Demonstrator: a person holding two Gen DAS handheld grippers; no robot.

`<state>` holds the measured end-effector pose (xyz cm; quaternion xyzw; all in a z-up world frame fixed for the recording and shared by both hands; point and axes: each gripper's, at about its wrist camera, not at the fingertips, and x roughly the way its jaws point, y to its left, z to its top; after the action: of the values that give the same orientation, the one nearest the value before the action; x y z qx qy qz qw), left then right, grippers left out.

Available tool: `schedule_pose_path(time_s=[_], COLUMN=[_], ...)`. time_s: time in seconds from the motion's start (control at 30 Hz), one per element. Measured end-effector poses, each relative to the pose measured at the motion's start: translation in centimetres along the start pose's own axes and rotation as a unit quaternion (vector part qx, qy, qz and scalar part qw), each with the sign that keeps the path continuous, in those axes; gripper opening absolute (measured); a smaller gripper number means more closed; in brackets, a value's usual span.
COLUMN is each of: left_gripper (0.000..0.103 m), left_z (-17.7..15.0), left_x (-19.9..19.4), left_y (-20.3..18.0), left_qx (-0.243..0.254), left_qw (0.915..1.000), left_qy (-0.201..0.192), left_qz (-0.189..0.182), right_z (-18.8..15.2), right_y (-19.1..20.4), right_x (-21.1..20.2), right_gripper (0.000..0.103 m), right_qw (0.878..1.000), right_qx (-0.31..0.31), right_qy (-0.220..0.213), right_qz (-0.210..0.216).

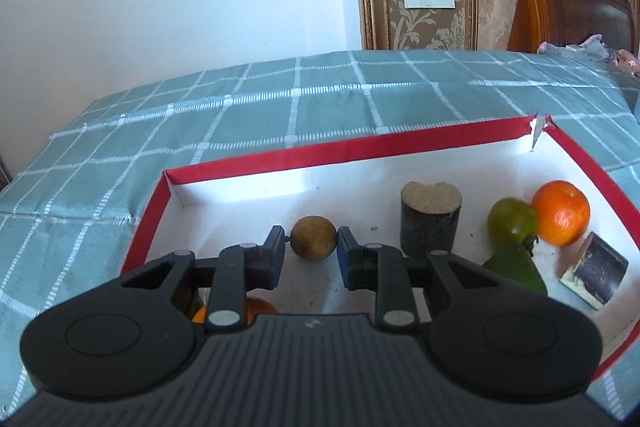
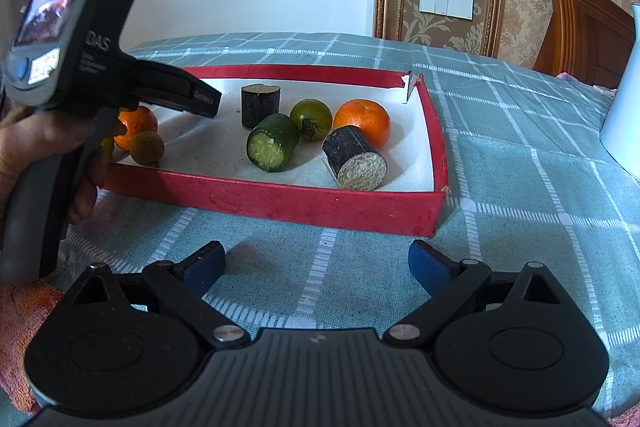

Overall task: Organize fruits
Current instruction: 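Carry the brown fruit into the box and open the left tool, then withdraw the left tool from the box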

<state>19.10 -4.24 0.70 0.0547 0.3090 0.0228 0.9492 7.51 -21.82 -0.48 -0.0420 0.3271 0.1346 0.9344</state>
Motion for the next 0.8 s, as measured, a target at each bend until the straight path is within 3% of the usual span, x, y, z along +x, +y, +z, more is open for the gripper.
schedule_pose_path(time_s=[0.13, 0.2, 0.4, 0.47, 0.6, 0.8], left_gripper=[0.027, 0.038, 0.057, 0.059, 0.073, 0.081], left_z=[0.1, 0.1, 0.0, -0.2, -0.5, -1.4], left_x=[0.0, 0.0, -0.2, -0.6, -1.9, -5.1], left_y=[-0.1, -0.1, -0.2, -0.2, 0.1, 0.4], left_qx=[0.005, 0.004, 0.005, 0.005, -0.011, -0.016], left_qw=[1.0, 0.9999, 0.9999, 0.9999, 0.9998, 0.999], left_qy=[0.006, 0.008, 0.007, 0.003, -0.012, -0.04], left_qz=[0.004, 0.01, 0.013, 0.013, 0.01, 0.009], right_z=[0.0, 0.0, 0.0, 0.0, -0.1, -0.1], right_y=[0.0, 0.0, 0.0, 0.0, 0.0, 0.0], right_x=[0.0, 0.0, 0.0, 0.0, 0.1, 0.1], right_gripper=[0.1, 0.1, 0.1, 0.1, 0.102, 0.103], right_qw=[1.0, 1.0, 1.0, 1.0, 1.0, 1.0], right_qx=[0.0, 0.0, 0.0, 0.0, -0.001, -0.001], right_qy=[0.0, 0.0, 0.0, 0.0, 0.003, 0.003], right_qz=[0.0, 0.0, 0.0, 0.001, 0.004, 0.004])
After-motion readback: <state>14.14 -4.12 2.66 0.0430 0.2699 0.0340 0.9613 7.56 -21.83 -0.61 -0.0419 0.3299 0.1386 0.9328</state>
